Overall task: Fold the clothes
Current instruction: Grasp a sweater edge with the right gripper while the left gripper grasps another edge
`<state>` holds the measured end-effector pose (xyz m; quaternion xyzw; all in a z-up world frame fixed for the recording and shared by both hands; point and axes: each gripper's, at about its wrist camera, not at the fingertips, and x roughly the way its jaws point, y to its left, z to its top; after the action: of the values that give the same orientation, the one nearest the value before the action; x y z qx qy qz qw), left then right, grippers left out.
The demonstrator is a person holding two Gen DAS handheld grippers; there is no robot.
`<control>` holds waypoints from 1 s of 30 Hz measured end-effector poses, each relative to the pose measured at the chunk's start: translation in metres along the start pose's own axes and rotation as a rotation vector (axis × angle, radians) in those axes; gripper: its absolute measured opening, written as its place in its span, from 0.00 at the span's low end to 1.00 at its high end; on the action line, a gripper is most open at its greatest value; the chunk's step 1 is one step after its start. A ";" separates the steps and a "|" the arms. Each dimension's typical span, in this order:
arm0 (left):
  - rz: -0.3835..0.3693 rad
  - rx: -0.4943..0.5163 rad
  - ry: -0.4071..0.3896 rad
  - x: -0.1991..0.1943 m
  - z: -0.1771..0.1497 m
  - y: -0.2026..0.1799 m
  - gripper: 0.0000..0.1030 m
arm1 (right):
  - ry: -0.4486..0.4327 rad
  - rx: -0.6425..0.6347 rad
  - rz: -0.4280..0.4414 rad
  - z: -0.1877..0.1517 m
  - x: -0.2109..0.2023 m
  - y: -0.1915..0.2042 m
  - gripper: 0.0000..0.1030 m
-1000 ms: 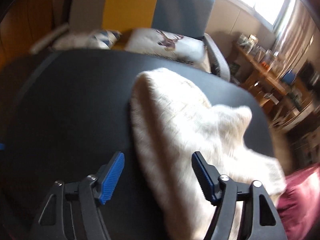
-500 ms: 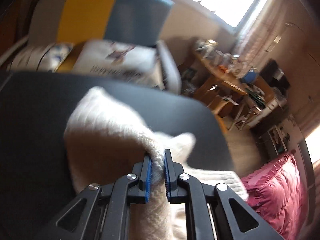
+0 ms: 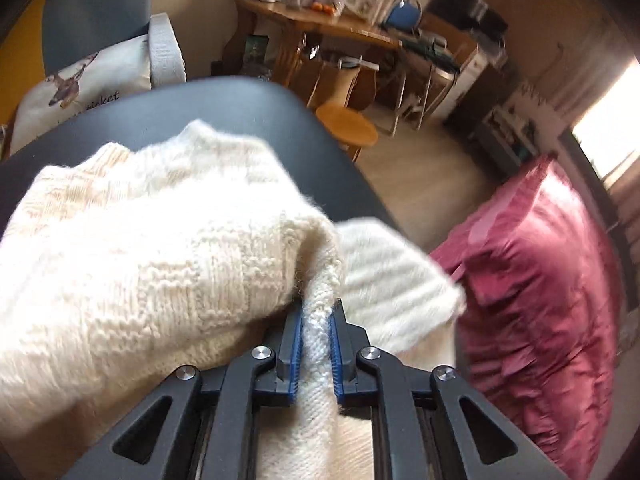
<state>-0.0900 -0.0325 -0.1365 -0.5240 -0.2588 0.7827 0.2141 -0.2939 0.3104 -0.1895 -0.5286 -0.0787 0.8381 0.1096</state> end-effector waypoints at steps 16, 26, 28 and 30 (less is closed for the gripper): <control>-0.200 -0.509 0.112 0.107 0.071 0.023 0.49 | -0.083 0.077 0.111 -0.026 0.015 -0.025 0.21; -0.190 -0.580 0.140 0.145 0.072 0.012 0.29 | -0.086 0.090 0.120 -0.026 0.017 -0.028 0.24; -0.179 -0.550 0.121 0.145 0.076 0.005 0.15 | -0.082 0.092 0.119 -0.025 0.017 -0.028 0.24; -0.187 -0.536 0.099 0.142 0.080 0.001 0.10 | -0.073 0.100 0.122 -0.025 0.015 -0.029 0.24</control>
<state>-0.2158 0.0384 -0.2124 -0.5733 -0.4928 0.6368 0.1515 -0.2751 0.3431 -0.2061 -0.4953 -0.0085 0.8648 0.0817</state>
